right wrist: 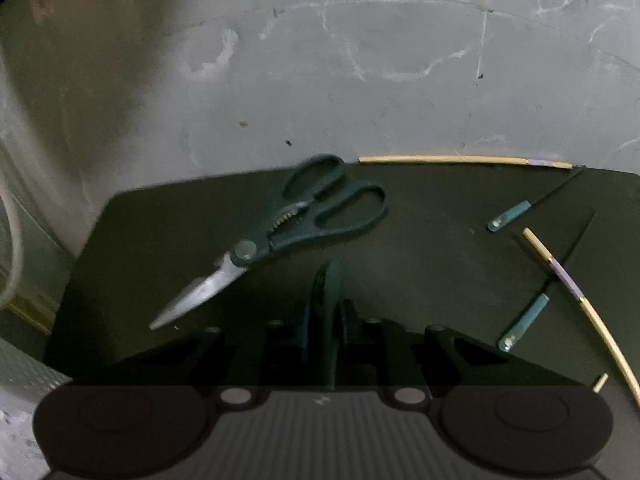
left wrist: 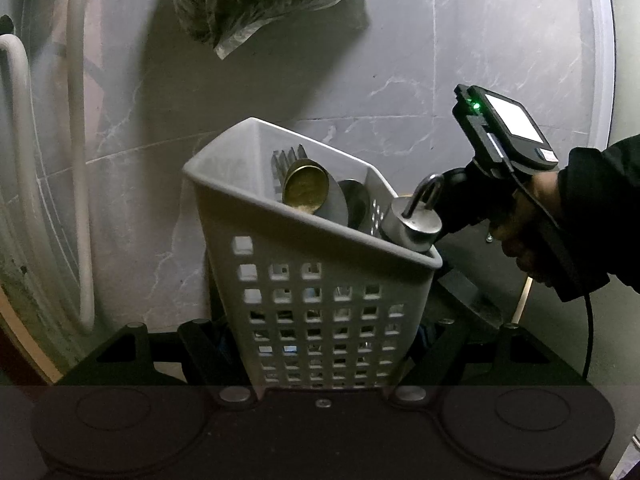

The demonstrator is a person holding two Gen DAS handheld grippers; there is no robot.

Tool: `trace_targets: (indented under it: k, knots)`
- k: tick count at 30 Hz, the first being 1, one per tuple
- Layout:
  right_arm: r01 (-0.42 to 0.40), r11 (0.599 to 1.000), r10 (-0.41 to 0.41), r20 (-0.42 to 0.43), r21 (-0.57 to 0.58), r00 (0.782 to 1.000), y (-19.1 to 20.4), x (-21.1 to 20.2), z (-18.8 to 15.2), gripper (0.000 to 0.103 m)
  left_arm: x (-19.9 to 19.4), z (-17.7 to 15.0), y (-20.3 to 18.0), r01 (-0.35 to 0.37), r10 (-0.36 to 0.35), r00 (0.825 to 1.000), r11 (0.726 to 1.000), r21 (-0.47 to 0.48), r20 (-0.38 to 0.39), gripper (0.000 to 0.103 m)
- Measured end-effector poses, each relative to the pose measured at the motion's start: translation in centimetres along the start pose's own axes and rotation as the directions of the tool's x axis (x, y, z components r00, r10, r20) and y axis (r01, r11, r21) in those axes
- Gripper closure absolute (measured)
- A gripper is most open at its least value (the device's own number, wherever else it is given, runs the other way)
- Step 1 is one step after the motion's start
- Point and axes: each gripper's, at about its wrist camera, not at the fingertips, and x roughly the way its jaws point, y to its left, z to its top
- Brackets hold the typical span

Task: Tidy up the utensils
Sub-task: 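Close the right tool on the green-handled knife on the table, then lift the knife and lower it blade-first into the caddy with the right tool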

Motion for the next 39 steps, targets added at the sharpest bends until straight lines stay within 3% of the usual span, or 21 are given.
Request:
trace_targets:
  k: [7, 12, 14, 18, 22, 25, 33, 39]
  knots:
    - [-0.021, 1.0, 0.022, 0.065, -0.016, 0.998, -0.2, -0.8, -0.9, 0.091, 0.0, -0.2, 0.1, 0.001, -0.001, 1.0, 1.0, 0.009, -0.002, 0.025]
    - [0.024, 0.985, -0.012, 0.068, -0.169, 0.998, 2.0, -1.3, -1.4, 0.091, 0.2, -0.1, 0.0, 0.0, 0.0, 1.0, 1.0, 0.011, -0.007, 0.025]
    - [0.06, 0.958, -0.04, 0.078, -0.28, 0.996, 3.8, -1.6, -2.0, 0.091, 0.2, -0.1, 0.0, -0.001, 0.001, 1.0, 1.0, 0.011, -0.009, 0.025]
    - [0.116, 0.853, -0.074, 0.102, -0.508, 0.992, 7.3, -2.0, -3.8, 0.091, 0.3, 0.0, 0.0, -0.001, 0.001, 1.0, 1.0, 0.008, -0.008, 0.025]
    - [0.119, 0.79, -0.064, 0.112, -0.602, 0.992, 8.9, -2.3, -5.2, 0.092, 0.3, -0.1, 0.0, -0.001, 0.001, 1.0, 1.0, 0.006, -0.006, 0.025]
    - [0.099, 0.794, -0.05, 0.099, -0.599, 0.994, 9.1, -2.6, -5.3, 0.091, 0.4, -0.1, 0.1, -0.003, 0.003, 1.0, 1.0, 0.002, -0.005, 0.025]
    - [-0.006, 0.861, 0.004, -0.005, -0.509, 1.0, 7.7, -2.2, -3.9, 0.088, 0.4, -0.2, 0.1, -0.006, 0.006, 1.0, 1.0, 0.001, -0.004, 0.025]
    - [-0.037, 0.893, 0.036, -0.012, -0.449, 0.999, 6.8, -1.9, -3.7, 0.09, 0.4, -0.1, 0.2, -0.007, 0.007, 1.0, 1.0, 0.003, -0.005, 0.025]
